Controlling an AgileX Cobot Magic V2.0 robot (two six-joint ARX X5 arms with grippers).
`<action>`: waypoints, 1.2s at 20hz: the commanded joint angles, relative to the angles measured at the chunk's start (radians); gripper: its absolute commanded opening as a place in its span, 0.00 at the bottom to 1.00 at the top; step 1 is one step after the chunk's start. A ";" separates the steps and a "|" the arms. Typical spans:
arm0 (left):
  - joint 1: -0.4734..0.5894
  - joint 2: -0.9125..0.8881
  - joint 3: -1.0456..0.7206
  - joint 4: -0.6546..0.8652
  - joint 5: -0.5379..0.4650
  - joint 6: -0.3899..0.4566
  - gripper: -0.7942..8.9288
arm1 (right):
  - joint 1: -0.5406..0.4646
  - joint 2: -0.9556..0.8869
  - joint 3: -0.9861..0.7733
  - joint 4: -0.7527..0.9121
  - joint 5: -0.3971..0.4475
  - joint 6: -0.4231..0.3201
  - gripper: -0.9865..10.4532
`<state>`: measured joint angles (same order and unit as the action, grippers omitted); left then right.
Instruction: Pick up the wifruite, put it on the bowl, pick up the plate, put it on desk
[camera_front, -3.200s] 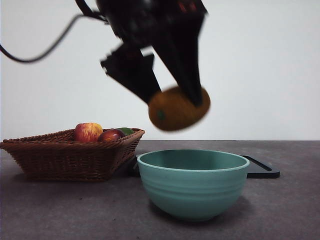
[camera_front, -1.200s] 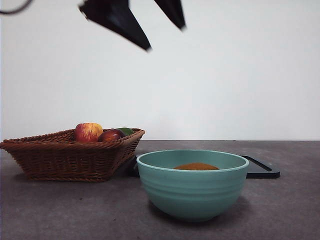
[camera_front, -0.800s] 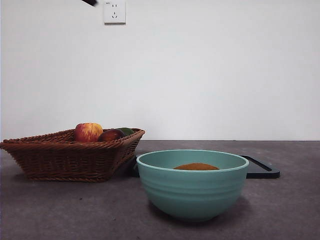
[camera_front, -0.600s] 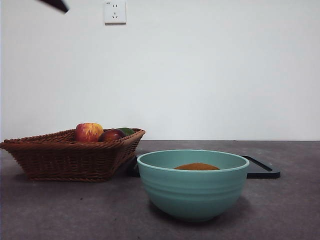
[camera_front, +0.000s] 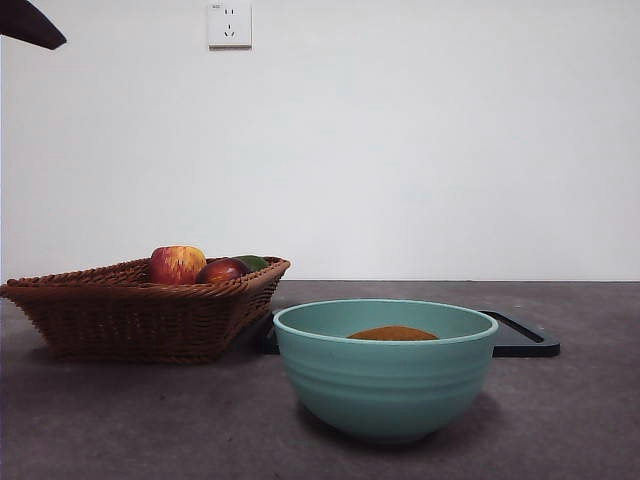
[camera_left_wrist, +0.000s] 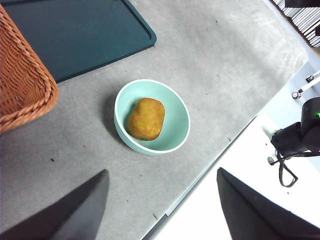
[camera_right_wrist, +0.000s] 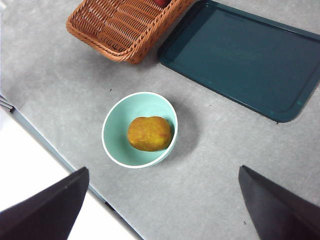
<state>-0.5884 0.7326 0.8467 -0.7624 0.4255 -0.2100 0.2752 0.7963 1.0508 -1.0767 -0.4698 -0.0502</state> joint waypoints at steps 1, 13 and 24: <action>-0.006 0.005 0.008 0.006 0.006 0.007 0.44 | 0.006 0.007 0.015 0.004 -0.002 0.027 0.50; -0.006 0.006 0.008 0.007 0.006 0.008 0.44 | 0.111 0.045 -0.405 0.463 0.000 0.386 0.39; -0.006 0.006 0.008 0.007 0.006 0.008 0.44 | 0.335 0.373 -0.436 0.762 0.272 0.449 0.27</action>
<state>-0.5884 0.7326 0.8467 -0.7624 0.4255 -0.2085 0.6037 1.1610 0.6106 -0.3225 -0.2031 0.3805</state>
